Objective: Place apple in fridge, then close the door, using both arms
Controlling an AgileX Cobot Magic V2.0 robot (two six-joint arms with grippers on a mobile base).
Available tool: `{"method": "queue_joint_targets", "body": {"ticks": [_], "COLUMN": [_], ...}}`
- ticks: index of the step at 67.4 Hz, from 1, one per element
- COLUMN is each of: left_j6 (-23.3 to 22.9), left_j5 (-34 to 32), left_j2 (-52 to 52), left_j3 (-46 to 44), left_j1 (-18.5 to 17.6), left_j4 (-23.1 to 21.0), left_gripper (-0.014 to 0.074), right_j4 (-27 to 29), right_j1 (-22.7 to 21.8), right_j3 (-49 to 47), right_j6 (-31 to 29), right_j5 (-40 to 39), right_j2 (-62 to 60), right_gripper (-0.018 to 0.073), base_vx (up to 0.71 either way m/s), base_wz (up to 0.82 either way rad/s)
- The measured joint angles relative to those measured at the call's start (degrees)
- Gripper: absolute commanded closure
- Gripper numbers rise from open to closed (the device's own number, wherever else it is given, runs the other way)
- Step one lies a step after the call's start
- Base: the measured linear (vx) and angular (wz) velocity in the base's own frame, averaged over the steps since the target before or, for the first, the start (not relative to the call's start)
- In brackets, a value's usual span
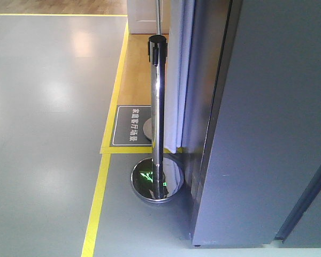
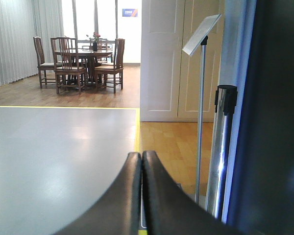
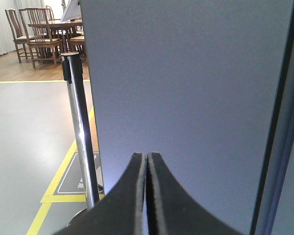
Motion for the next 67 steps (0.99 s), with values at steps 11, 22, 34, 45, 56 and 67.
{"method": "queue_joint_targets", "body": {"ticks": [11, 22, 34, 45, 56, 67], "left_j6": [0.00, 0.00, 0.00, 0.00, 0.00, 0.00], "left_j5": [0.00, 0.00, 0.00, 0.00, 0.00, 0.00], "left_j2": [0.00, 0.00, 0.00, 0.00, 0.00, 0.00], "left_j3": [0.00, 0.00, 0.00, 0.00, 0.00, 0.00], "left_j1": [0.00, 0.00, 0.00, 0.00, 0.00, 0.00], "left_j4": [0.00, 0.00, 0.00, 0.00, 0.00, 0.00], "left_gripper": [0.0602, 0.0602, 0.0602, 0.0602, 0.0602, 0.0602], "right_j4": [0.00, 0.00, 0.00, 0.00, 0.25, 0.39], "right_j1": [0.00, 0.00, 0.00, 0.00, 0.00, 0.00], "right_j3": [0.00, 0.00, 0.00, 0.00, 0.00, 0.00], "right_j6": [0.00, 0.00, 0.00, -1.41, -2.17, -2.21], "right_j5": [0.10, 0.12, 0.17, 0.17, -1.96, -4.29], "right_j2": [0.00, 0.00, 0.00, 0.00, 0.00, 0.00], "right_gripper": [0.0561, 0.0561, 0.0561, 0.0561, 0.0561, 0.0561], "base_vx": [0.00, 0.00, 0.00, 0.00, 0.00, 0.00], "base_wz": [0.00, 0.00, 0.00, 0.00, 0.00, 0.00]}}
